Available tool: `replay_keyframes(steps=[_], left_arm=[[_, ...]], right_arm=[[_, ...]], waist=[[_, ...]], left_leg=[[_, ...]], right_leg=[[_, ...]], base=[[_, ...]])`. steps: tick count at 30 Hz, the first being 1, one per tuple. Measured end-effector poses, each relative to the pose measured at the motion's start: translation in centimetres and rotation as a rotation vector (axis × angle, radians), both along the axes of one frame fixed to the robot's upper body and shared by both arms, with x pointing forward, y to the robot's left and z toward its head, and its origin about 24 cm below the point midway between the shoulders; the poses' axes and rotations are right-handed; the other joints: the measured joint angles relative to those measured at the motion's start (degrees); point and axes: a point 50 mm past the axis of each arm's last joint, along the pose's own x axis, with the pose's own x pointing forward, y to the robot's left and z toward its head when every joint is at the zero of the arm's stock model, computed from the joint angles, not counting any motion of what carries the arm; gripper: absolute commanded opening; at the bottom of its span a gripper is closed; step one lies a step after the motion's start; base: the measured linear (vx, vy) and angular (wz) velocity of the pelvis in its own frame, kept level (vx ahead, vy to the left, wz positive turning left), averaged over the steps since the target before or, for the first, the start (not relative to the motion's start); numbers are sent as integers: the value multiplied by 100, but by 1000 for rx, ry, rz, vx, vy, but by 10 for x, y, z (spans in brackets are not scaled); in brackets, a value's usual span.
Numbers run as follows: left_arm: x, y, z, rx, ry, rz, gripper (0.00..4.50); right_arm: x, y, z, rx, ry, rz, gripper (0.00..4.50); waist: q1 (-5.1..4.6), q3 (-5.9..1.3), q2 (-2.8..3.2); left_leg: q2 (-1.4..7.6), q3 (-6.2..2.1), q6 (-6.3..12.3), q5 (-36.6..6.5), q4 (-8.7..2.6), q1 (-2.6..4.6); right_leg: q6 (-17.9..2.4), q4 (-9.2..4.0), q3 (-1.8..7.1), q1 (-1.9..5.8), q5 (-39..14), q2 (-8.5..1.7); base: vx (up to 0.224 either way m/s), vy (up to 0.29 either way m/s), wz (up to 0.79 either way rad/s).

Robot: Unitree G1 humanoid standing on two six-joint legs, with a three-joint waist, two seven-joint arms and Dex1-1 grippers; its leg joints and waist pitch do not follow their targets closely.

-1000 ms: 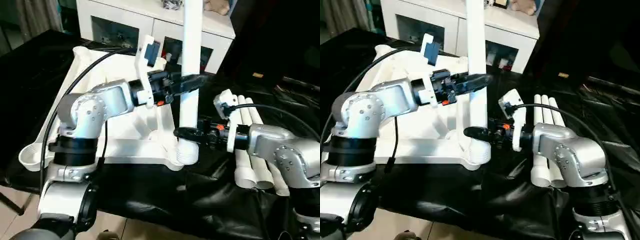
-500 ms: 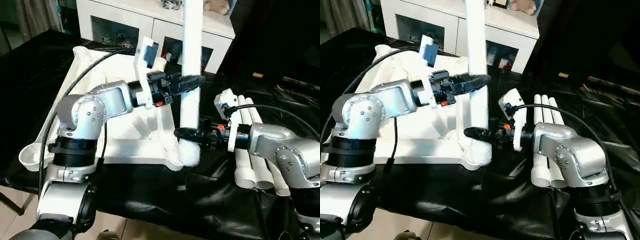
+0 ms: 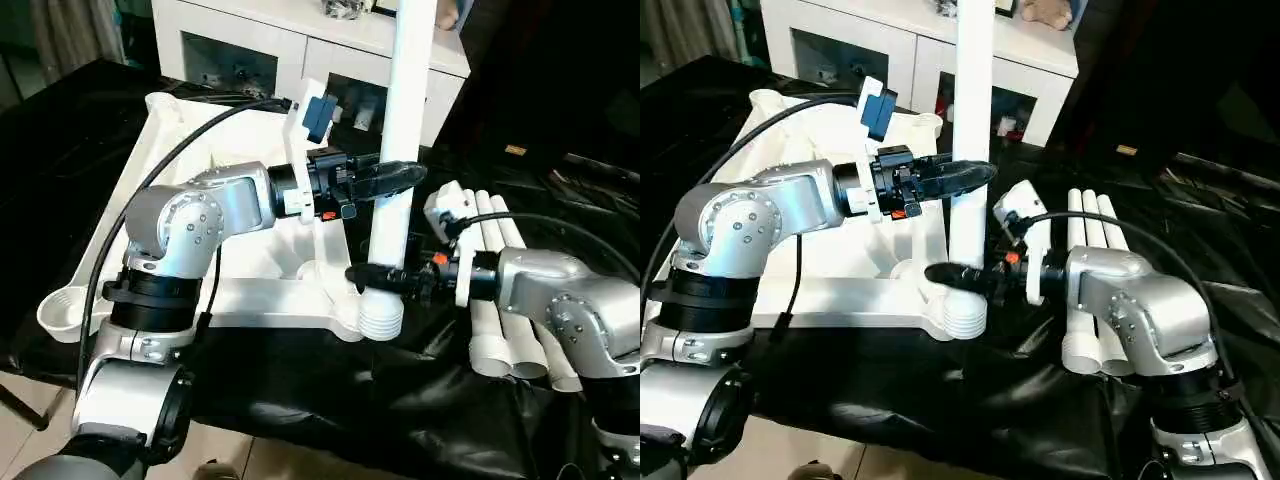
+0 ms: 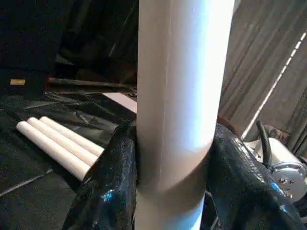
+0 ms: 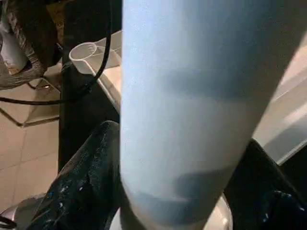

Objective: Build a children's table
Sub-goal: Pick table leg

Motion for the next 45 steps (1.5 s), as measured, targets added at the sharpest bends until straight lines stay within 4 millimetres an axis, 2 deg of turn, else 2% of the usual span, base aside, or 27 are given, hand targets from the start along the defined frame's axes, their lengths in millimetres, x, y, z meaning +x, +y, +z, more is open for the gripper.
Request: replay_keyframes(steps=[11,12,16,17,19,20,22,27,29,32,33,36,38,41,45], left_arm=[[0,0,1,-1,-8,-14,180],[0,0,1,-1,-8,-15,180],[-1,0,1,0,-9,-18,180],[-1,0,1,0,-9,-19,180],[-1,0,1,0,-9,-22,180],[-1,0,1,1,-11,-26,180],[-1,0,1,1,-11,-26,180],[-2,0,1,6,-15,-27,180],[-2,0,1,8,-10,-26,249],[-2,-1,2,-13,8,-26,252],[-2,-1,2,-19,6,-22,277],[1,-2,7,-60,-58,26,298],[3,-3,10,-111,-109,79,298],[7,-3,17,-275,-144,206,298],[13,4,20,-344,-141,304,298]], right_arm=[[-4,-1,-5,-2,30,21,301],[-4,-1,-5,-1,31,22,273],[-4,0,-5,1,32,23,256],[-4,0,-5,1,32,23,224],[-4,0,-5,1,32,22,223],[-4,-1,-5,1,32,22,204],[-4,-1,-5,1,33,22,195],[-4,0,-6,2,35,22,188],[-4,0,-6,5,37,20,188],[-4,2,-7,15,34,11,188],[-4,3,-6,20,32,7,188],[-2,5,-4,54,18,-16,188],[0,4,-2,70,6,-39,188],[6,-1,2,123,-15,-113,187],[10,-7,10,166,-53,-164,187]], waist=[[-4,0,0],[-2,0,0],[-3,0,0],[-5,0,0],[-6,0,0],[-6,0,-1],[-4,0,-1],[-4,0,-1],[-6,0,-1],[-5,0,0],[-3,0,0],[0,0,0],[6,-1,2],[14,-1,2],[-2,-3,7]], left_leg=[[0,0,0,0,0,1],[0,0,1,0,0,1],[0,0,0,0,0,0],[0,0,0,0,0,0],[0,0,0,0,0,0],[0,0,0,0,0,1],[0,0,0,0,0,0],[0,0,0,0,0,0],[0,0,0,0,0,0],[0,0,0,0,0,0],[0,0,0,0,0,0],[0,0,0,0,0,0],[0,0,1,0,0,1],[1,-1,1,0,2,-3],[2,-1,2,-1,-1,3]], right_leg=[[0,0,0,0,0,0],[0,0,0,0,0,0],[0,0,0,0,0,0],[0,0,0,0,0,0],[0,0,0,0,0,0],[0,0,0,0,0,0],[0,0,0,0,0,0],[-1,0,-1,0,0,0],[-1,0,0,0,0,0],[-1,0,0,0,1,0],[-2,0,0,0,1,0],[-2,0,0,0,1,0],[-2,-1,0,2,1,0],[-10,-1,-1,1,6,0],[-14,0,-2,3,9,2]], base=[[0,0,0],[0,0,0],[0,0,0],[0,0,0],[0,0,0],[0,0,0],[0,0,0],[0,0,0],[0,0,0],[0,0,0],[0,0,0],[0,0,0],[0,0,0],[0,0,0],[0,0,0]])
